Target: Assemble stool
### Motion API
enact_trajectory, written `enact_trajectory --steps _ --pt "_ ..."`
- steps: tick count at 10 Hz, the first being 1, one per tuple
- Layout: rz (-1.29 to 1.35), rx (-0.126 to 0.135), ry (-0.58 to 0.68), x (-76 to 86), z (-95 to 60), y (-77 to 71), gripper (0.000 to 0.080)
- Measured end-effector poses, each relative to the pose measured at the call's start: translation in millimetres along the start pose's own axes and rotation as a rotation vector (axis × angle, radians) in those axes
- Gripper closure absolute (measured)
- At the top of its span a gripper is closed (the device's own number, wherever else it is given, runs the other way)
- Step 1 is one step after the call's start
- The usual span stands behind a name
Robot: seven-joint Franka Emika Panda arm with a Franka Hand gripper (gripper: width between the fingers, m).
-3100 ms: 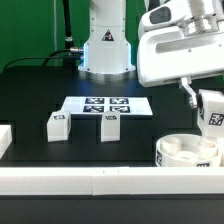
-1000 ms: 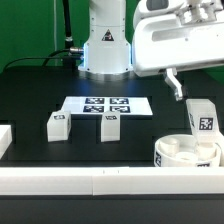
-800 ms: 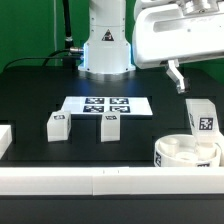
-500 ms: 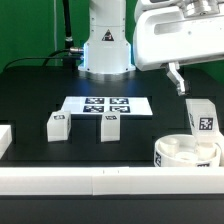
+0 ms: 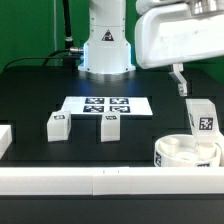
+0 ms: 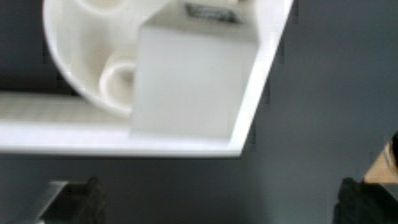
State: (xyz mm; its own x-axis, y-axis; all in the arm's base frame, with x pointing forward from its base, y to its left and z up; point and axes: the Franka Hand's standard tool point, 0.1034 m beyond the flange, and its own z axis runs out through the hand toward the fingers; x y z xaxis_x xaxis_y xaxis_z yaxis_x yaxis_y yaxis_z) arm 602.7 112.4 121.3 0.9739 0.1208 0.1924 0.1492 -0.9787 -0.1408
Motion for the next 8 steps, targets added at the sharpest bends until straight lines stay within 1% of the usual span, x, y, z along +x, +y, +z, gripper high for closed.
enact_trajectory --steps 1,2,3,5,6,8 --pt "0.001 0.015 -0.06 1.3 -1.9 -2.6 0.0151" --pt "0.0 0.025 -0.093 1.5 -1.4 -4.4 0.0151" --pt "-0.025 0.02 -0.091 1.3 -0.5 -4.0 0.0151" --pt "-0.208 -0.027 -0.094 1.8 -0.2 -3.0 0.0151" --pt "-0.288 -0.037 -0.094 2.5 -0.2 -5.3 0.0151" --pt "-0.434 -0.035 -0.095 3.0 -0.1 -3.7 0.0151"
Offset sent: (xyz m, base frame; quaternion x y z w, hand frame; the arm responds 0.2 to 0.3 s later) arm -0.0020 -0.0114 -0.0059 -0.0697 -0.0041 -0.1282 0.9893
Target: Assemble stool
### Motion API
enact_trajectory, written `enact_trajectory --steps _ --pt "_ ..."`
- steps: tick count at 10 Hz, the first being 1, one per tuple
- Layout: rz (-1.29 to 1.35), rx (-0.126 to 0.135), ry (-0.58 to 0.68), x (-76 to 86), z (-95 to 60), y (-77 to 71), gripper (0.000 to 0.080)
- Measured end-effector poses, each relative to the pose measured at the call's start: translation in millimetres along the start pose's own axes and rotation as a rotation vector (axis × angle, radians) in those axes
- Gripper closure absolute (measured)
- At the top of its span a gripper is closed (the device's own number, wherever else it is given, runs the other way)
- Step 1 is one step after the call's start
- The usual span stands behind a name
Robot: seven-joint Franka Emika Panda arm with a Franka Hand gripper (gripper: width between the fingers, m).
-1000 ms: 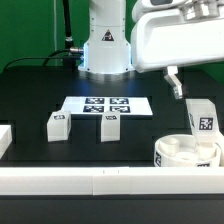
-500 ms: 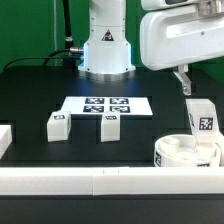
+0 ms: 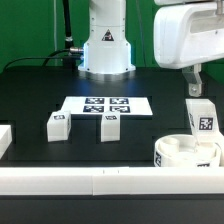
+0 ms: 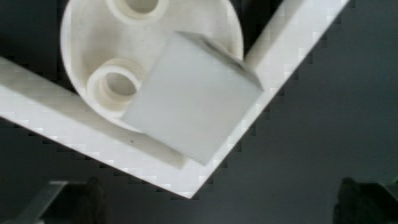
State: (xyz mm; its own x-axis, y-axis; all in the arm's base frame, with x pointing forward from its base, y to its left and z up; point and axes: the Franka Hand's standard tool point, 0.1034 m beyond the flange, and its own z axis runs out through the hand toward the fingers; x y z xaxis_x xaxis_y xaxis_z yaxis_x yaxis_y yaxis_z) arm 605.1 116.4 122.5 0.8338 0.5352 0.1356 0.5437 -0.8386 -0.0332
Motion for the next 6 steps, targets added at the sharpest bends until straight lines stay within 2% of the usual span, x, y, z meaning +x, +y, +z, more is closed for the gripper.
enact_trajectory --steps 2,4,6 --pt "-0.129 -0.001 -0.002 -0.7 0.6 0.9 0.0151" --pt "-0.413 -0.021 -0.027 -3.1 5.0 0.7 0.0151" --pt "-0.611 -0.027 -0.053 -4.4 8.3 -0.5 0.0151"
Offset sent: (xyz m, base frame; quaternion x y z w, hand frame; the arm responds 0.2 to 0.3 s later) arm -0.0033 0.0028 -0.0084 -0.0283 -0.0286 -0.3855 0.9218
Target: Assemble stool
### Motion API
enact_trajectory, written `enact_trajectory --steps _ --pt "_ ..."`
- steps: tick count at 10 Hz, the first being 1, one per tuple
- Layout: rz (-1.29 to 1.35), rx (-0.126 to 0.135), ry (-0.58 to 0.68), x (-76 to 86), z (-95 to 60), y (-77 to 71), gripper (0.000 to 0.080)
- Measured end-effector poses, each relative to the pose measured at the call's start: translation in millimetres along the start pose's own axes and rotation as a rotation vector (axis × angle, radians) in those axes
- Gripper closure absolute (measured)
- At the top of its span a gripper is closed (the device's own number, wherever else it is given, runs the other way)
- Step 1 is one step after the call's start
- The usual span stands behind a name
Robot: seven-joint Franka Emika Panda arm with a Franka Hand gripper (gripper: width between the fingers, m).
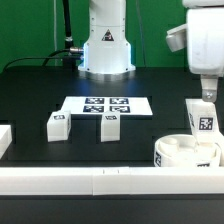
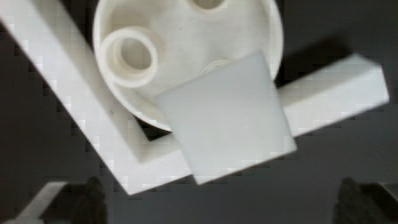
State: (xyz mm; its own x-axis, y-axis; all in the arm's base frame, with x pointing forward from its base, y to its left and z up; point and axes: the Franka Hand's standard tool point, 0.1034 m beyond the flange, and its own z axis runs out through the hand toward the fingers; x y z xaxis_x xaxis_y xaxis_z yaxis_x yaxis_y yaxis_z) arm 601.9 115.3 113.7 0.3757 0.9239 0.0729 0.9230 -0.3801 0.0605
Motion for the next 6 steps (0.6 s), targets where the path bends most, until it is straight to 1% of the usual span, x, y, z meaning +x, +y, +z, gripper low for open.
enact_trajectory --steps 3,6 --pt "-0.167 -0.002 -0.004 -4.8 0.4 2.6 0.0151" --pt "-0.192 0.005 -0.006 -4.7 4.8 -2.4 0.0151"
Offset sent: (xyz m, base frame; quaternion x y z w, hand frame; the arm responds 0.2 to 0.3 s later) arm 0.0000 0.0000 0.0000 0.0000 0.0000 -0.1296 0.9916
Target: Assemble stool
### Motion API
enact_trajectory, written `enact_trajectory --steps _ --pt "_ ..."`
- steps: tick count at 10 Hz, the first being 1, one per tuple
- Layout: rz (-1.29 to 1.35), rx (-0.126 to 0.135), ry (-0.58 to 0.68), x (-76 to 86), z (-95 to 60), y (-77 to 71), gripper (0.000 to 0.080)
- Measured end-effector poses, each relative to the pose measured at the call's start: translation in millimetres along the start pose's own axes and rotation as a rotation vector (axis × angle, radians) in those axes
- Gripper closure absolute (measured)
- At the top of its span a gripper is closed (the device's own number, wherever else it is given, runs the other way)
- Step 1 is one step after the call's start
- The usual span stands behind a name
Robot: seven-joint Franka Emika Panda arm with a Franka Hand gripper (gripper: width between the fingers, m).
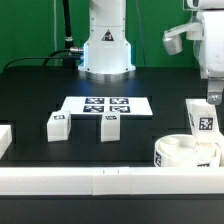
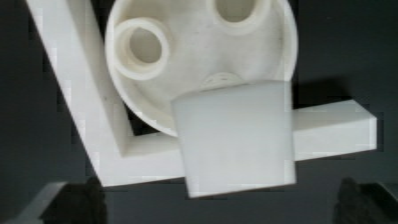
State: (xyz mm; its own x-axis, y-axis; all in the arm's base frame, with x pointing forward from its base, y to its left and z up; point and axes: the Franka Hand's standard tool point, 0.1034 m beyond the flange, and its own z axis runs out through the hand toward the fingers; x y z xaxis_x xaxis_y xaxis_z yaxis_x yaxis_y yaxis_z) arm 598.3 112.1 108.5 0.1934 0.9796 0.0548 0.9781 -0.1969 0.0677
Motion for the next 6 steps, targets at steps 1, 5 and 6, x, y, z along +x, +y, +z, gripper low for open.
enact_trajectory --steps 1,5,6 --pt "-0.016 0.004 -0.001 -2.1 3.4 -0.5 0.0151" --pt "-0.036 0.004 0.004 -4.9 15.4 0.1 0.0151" --pt "-0.036 0.003 0.005 -4.3 15.9 1.0 0.0151"
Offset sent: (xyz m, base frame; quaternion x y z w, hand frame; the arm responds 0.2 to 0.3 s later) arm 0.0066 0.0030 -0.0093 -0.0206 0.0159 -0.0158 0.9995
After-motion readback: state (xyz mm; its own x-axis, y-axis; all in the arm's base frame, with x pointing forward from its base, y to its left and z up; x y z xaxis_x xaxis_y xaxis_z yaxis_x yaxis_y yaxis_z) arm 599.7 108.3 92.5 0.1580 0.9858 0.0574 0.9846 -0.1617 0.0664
